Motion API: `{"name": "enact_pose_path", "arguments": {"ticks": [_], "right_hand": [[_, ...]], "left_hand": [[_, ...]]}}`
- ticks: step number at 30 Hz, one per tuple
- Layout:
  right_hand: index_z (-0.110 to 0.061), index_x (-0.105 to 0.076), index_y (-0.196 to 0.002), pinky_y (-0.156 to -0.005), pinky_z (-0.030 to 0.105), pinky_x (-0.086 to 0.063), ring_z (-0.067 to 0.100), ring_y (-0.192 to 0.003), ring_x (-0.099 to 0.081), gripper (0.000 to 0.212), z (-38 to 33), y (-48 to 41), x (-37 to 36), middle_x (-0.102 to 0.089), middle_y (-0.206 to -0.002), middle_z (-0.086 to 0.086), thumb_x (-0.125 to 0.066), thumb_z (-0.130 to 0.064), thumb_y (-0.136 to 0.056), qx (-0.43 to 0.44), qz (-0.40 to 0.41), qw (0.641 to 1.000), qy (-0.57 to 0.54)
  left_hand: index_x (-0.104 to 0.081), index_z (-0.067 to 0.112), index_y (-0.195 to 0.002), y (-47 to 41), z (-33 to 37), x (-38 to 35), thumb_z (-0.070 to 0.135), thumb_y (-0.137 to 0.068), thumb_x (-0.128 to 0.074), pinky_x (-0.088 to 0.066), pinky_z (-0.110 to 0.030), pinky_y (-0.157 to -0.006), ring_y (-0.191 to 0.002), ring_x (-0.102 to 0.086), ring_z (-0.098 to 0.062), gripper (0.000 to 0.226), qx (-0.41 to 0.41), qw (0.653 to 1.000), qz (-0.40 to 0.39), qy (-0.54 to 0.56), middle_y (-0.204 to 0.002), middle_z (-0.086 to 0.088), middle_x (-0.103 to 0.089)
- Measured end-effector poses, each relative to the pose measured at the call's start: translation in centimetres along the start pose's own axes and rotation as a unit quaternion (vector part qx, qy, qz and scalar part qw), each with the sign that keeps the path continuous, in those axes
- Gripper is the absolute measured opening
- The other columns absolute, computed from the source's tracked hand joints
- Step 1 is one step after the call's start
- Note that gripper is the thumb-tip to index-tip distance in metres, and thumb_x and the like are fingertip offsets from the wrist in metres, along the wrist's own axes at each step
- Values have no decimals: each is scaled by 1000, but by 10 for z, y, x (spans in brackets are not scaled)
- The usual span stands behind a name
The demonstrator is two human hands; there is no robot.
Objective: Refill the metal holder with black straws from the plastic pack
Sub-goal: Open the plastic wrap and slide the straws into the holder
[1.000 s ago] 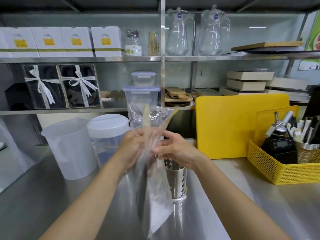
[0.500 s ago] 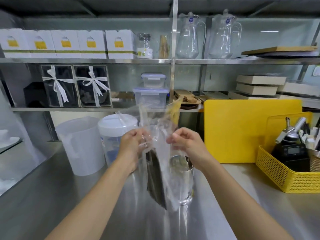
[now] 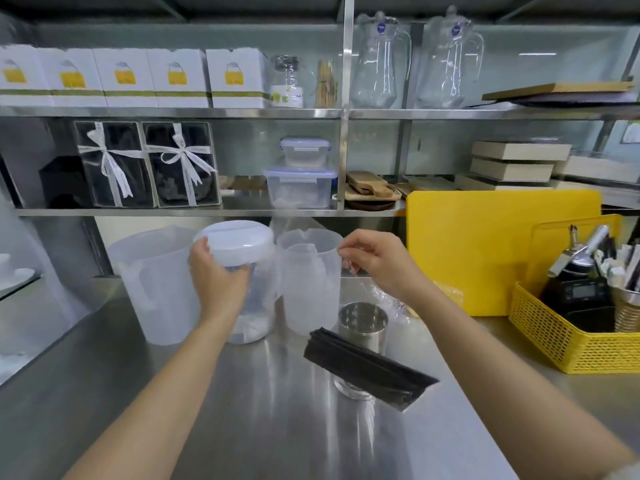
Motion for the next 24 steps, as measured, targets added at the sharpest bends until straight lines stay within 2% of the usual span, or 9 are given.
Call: {"name": "enact_pose_path", "arguments": {"ticks": [2, 4, 6, 8, 11, 13, 16, 19, 24], "right_hand": [[-13, -66, -91, -78, 34, -55, 19, -77, -61, 11, -2, 1, -6, -63, -79, 3, -55, -11, -90, 4, -16, 999, 29], [-14, -66, -92, -81, 37, -55, 21, -80, -62, 12, -4, 2, -10, -63, -80, 2, -55, -12, -90, 11, -20, 999, 39], [-15, -65, -91, -80, 37, -55, 19, -78, -62, 11, -5, 2, -11, -62, -77, -1, -55, -12, -90, 19, -17, 999, 36], [-13, -66, -91, -78, 35, -55, 16, -76, -61, 10, -7, 2, -10, -61, -76, -5, -56, -12, -89, 28, -14, 999, 37], [-14, -65, -96, -75, 27, -54, 14, -80, -63, 13, -3, 2, -3, -65, -83, -3, -64, -19, -84, 25, -18, 998, 54], [-15, -62, -101, -78, 29, -53, 16, -85, -65, 26, 12, 3, 7, -68, -89, 3, -71, -23, -77, -25, -36, 997, 66], [-12, -64, -95, -77, 28, -52, 14, -84, -65, 20, 41, 13, 16, -68, -87, 1, -72, -17, -77, -117, -105, 981, 113], [-7, -68, -82, -67, 24, -53, 22, -81, -67, 4, 54, 19, 14, -70, -82, 6, -66, -9, -81, -135, -131, 966, 178], [-14, -67, -81, -77, 38, -53, 21, -84, -61, 8, 32, 10, 21, -64, -77, -3, -60, -13, -84, -84, 4, 973, 215]], "left_hand": [[-30, 10, -138, 19, 63, -14, 8, -69, -76, -24, -30, -108, -128, -35, -18, 83, -203, 976, -62, -55, -140, -7, -37], [-27, 18, -141, 48, 106, -42, 23, -71, -76, -10, -31, -111, -136, -25, -21, 86, -371, 897, -155, -182, -146, -5, -34], [-23, 27, -143, 63, 114, -73, 35, -76, -71, 0, -38, -114, -142, -17, -20, 83, -429, 818, -232, -304, -148, -1, -34], [-32, 31, -138, 66, 114, -94, 37, -81, -64, 3, -42, -114, -137, -30, -16, 66, -432, 787, -271, -347, -135, 2, -51], [-62, 28, -98, 63, 116, -103, 32, -87, -58, -2, -40, -114, -110, -54, -13, 12, -430, 792, -278, -333, -93, 8, -68], [-61, 30, -78, 57, 116, -100, 30, -87, -59, -3, -39, -113, -100, -55, -10, 9, -413, 813, -269, -311, -80, 14, -64], [-64, 28, -79, 43, 117, -87, 30, -87, -59, -4, -34, -109, -88, -49, -4, 10, -374, 846, -247, -290, -74, 18, -60], [-64, 25, -80, 28, 115, -78, 25, -88, -57, -6, -36, -109, -83, -51, -8, 11, -365, 837, -222, -343, -77, 14, -61], [-65, 18, -88, 24, 109, -74, 14, -91, -47, -5, -30, -105, -94, -59, -16, 19, -375, 804, -232, -398, -91, 7, -70]]}}
Point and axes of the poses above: each hand's wrist, its own y-axis away from the middle knuckle, its own x-axis out of the back of the hand, z = x × y, the point moved 8 cm from there along -y, towards the middle knuckle
